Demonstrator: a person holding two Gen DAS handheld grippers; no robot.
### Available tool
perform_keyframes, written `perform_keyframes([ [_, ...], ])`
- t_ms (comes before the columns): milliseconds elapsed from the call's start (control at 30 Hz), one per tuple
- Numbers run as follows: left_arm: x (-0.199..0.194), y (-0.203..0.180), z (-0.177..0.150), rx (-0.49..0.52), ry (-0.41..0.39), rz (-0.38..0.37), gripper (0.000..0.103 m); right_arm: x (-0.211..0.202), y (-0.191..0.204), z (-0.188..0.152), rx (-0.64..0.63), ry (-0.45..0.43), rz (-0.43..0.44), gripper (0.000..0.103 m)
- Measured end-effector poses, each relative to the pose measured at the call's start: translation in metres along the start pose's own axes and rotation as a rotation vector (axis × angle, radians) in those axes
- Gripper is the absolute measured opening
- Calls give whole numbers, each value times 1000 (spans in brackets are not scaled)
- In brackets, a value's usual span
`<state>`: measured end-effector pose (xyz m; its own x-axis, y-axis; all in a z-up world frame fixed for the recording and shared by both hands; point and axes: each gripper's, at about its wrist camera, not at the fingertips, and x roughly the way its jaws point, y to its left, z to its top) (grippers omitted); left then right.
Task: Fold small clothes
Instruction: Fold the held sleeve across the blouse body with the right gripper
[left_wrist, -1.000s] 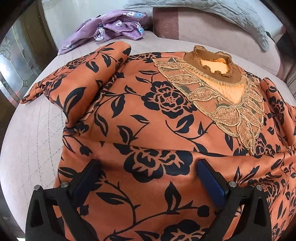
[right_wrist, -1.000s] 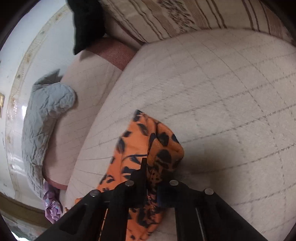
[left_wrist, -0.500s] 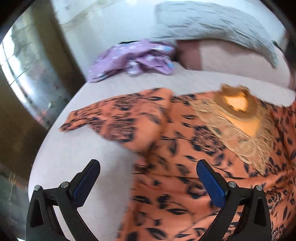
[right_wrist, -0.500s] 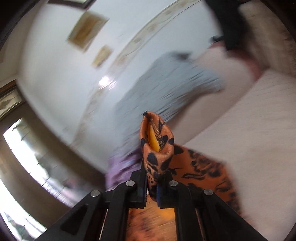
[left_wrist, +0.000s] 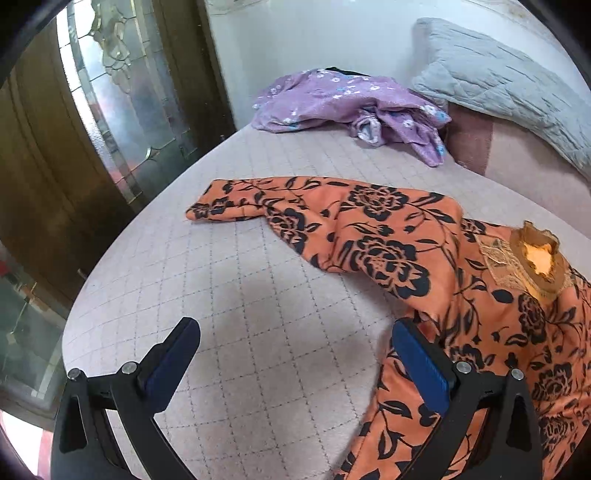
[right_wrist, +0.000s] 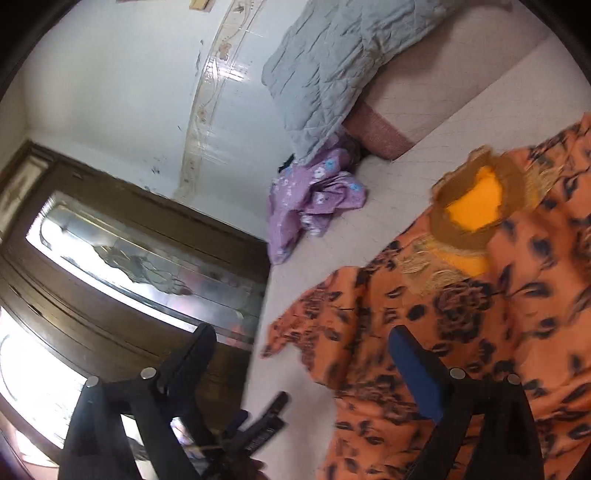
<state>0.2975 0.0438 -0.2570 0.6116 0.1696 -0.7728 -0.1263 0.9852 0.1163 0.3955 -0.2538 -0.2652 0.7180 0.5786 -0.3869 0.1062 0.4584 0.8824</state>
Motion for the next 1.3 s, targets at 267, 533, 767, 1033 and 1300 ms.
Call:
perform_keyframes([
  [267, -8, -49, -5, 112, -19, -111, 103, -91, -43, 5, -159, -37, -321, 78],
  [533, -2, -115, -10, 240, -59, -201, 103, -108, -108, 29, -82, -5, -507, 47],
  [767, 35, -146, -17, 300, -25, -186, 73, -96, -150, 46, -41, 31, -593, 47],
  [1033, 44, -137, -11, 247, -5, -243, 79, -86, -140, 57, -172, 41, -727, 61],
  [1300, 49, -152, -22, 336, -54, -171, 73, -104, -179, 74, -105, -38, -807, 75],
])
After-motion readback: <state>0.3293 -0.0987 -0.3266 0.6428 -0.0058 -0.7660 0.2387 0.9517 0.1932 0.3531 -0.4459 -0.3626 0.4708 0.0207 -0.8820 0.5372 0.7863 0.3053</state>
